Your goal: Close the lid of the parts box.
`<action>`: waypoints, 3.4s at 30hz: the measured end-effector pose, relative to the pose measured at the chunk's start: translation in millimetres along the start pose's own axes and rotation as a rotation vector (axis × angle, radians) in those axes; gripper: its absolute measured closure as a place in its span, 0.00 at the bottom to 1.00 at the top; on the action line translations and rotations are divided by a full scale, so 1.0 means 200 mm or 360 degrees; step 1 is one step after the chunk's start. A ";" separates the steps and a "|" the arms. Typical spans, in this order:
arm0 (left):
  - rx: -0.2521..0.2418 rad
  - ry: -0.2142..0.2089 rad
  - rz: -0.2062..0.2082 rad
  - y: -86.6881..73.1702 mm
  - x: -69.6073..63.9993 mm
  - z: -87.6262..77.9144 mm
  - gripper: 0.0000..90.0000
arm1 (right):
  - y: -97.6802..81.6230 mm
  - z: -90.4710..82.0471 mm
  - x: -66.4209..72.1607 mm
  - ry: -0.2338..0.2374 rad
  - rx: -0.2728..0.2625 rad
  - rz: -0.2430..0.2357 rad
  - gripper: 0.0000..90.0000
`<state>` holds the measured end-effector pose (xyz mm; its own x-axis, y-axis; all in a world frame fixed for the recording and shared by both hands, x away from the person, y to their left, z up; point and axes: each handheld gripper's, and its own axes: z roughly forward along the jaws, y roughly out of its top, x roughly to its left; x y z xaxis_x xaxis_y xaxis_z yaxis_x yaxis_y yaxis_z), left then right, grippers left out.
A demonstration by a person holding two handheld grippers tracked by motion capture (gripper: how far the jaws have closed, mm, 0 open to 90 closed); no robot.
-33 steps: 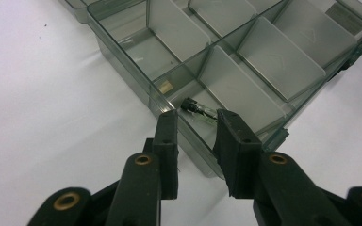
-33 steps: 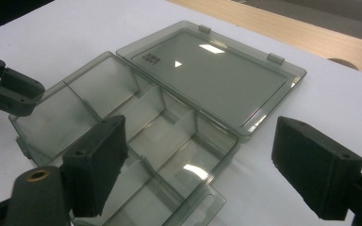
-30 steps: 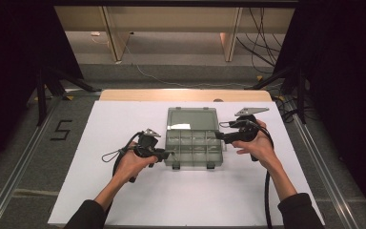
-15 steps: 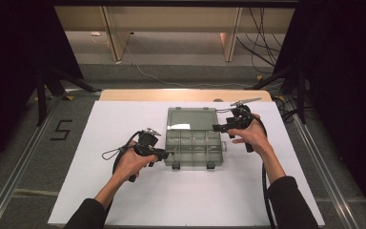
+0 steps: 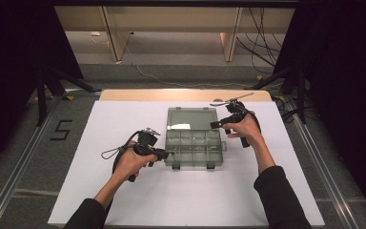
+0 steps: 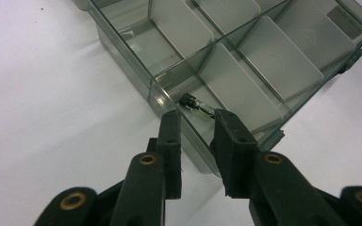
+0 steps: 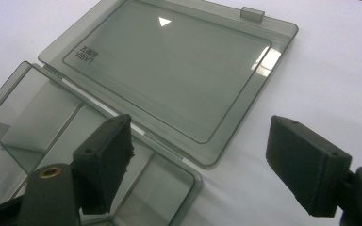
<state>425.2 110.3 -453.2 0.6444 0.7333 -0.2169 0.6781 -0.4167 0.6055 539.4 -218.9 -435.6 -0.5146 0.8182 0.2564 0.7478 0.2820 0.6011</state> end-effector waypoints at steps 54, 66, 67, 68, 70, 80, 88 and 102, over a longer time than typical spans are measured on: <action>-0.0032 -0.0038 -0.0012 -0.01 0.01 0.01 0.81 | 0.02 0.21 -0.03 -0.0057 0.0153 0.0211 0.44; -0.0023 -0.0028 -0.0004 0.00 0.01 0.01 0.81 | 0.02 0.16 -0.04 -0.0049 0.0111 0.0194 0.60; -0.0011 -0.0036 0.0024 0.00 0.01 0.00 0.81 | 0.02 0.16 -0.05 -0.0052 0.0083 0.0150 0.63; -0.0013 -0.0037 0.0007 0.00 0.01 0.01 0.81 | 0.02 0.15 -0.05 -0.0063 0.0078 0.0168 0.66; -0.0016 -0.0034 -0.0001 0.00 0.00 0.01 0.81 | 0.02 0.13 -0.05 -0.0060 0.0042 0.0194 0.73; -0.0027 -0.0036 0.0018 0.00 0.00 0.00 0.82 | 0.00 0.06 -0.06 -0.0085 -0.0098 0.0078 0.93; -0.0029 -0.0021 0.0035 0.00 0.00 0.00 0.83 | -0.04 0.02 -0.04 -0.0071 -0.0164 0.0064 0.94; -0.0039 -0.0011 0.0044 0.00 -0.01 0.00 0.83 | -0.13 -0.01 -0.01 -0.0097 -0.0354 -0.0158 0.94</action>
<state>424.3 109.2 -453.3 0.6652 0.7180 -0.2050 0.6510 -0.4234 0.6300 521.4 -228.8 -450.1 -0.5496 0.8226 0.1460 0.5808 0.2506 0.7745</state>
